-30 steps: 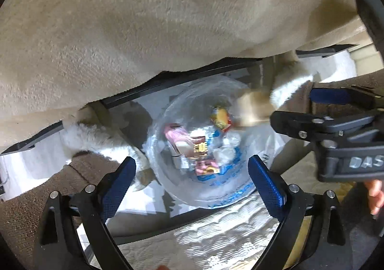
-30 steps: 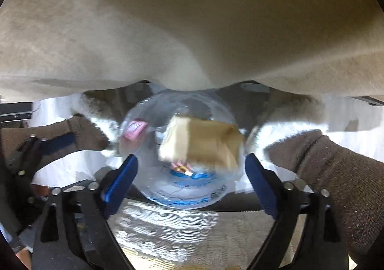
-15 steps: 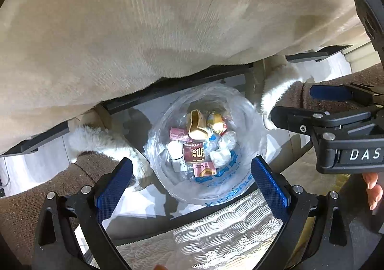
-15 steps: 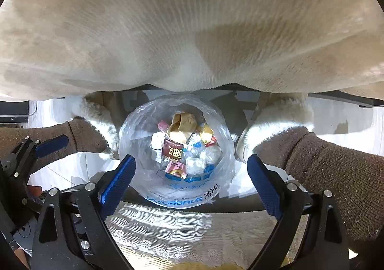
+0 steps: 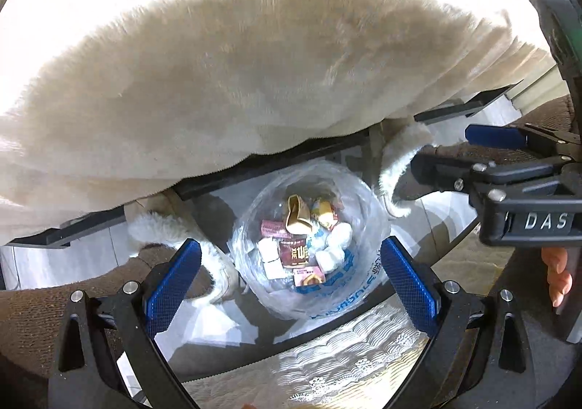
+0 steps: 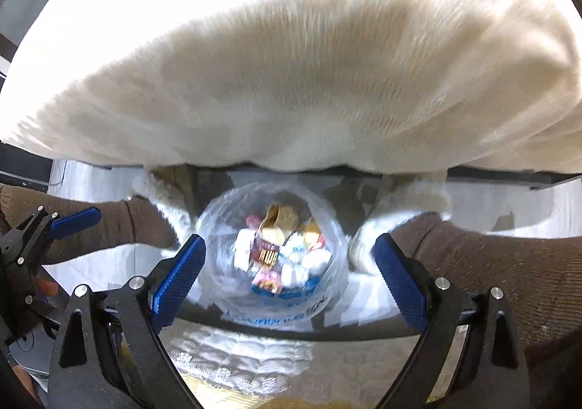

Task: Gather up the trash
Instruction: 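Raise both open tools back toward the bottle and blue cup on the bed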

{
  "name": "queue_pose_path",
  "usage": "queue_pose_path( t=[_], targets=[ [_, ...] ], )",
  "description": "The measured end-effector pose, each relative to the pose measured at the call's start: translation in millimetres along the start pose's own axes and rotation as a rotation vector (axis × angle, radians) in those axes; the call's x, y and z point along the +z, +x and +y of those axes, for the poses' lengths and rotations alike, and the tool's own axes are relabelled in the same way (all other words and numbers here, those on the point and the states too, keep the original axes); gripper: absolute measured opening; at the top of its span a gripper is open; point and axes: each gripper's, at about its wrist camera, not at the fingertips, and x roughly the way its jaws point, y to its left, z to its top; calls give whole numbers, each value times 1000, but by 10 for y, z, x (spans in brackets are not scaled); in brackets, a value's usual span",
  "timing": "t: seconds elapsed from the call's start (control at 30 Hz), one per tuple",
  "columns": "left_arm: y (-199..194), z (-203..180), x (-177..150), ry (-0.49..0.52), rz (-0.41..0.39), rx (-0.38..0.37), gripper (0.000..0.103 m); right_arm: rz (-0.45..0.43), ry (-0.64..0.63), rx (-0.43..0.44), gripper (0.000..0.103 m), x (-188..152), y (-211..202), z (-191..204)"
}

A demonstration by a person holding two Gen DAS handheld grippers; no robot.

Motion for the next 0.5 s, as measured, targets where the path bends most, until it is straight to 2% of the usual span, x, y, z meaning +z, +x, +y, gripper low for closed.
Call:
queue_pose_path(
  t=[0.3,0.5],
  targets=[
    [-313,-52,-43,26,-111,-22,97,-193,-25,12,93,-81,-490,29],
    [-532,-122,-43,60,-205,-5,97,-299,-94,-5,93,-86,-779,123]
  ],
)
